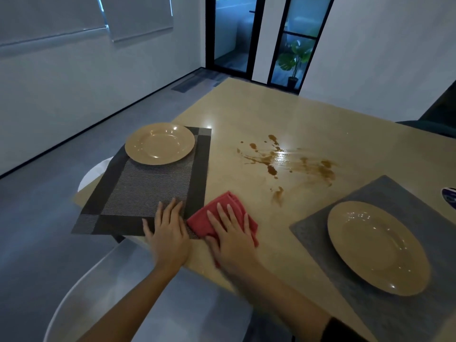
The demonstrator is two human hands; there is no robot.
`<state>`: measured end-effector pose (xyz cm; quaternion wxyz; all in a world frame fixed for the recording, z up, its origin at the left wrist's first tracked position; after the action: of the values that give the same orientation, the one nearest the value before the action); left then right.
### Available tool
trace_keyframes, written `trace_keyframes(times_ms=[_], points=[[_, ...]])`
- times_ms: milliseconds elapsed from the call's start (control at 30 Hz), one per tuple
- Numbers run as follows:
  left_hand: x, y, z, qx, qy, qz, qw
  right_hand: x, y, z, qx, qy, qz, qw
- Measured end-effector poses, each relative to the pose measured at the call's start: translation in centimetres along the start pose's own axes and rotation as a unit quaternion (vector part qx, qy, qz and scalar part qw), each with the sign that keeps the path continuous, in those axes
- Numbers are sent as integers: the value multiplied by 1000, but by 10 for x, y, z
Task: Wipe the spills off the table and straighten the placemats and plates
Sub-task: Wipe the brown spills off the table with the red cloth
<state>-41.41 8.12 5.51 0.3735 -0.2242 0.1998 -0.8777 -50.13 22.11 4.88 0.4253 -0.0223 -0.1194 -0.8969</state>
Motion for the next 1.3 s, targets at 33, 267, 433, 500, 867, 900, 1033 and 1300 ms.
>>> trace_keyframes(times_ms=[33,267,433,500,867,900,1033,1300], points=[[0,-1,-2,0,5,-5,1000,13,-5,7,-4,-1,5,1000],[0,-6,-2,2,15,-32,999,78,-117,67,161,-94,-155,970],[5,-37,-14,55,48,-136,988,55,-159,99,54,-131,-204,969],[7,-50,-20,40,52,-155,986,37,-156,55,-11,3,-207,978],[8,-76,-41,61,66,-168,982,7,-157,25,-65,90,-91,990],[8,-75,-41,61,66,-160,983,11,-166,25,-70,94,-110,987],[8,-75,-42,55,74,-149,984,41,-175,22,-80,113,-175,975],[10,-76,-46,55,79,-160,982,21,-132,17,-77,107,-60,989]])
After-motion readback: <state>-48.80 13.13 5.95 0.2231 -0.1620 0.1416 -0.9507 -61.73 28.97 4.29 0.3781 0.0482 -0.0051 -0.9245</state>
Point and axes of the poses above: each hand's wrist, its own x-axis towards the middle knuckle, its own z-axis out of the back of the hand, y = z × x, the point moved 10 cm from there along x, towards the middle knuckle, and after that the axes turned 7 degrees about -x, right-handed, at the moved point
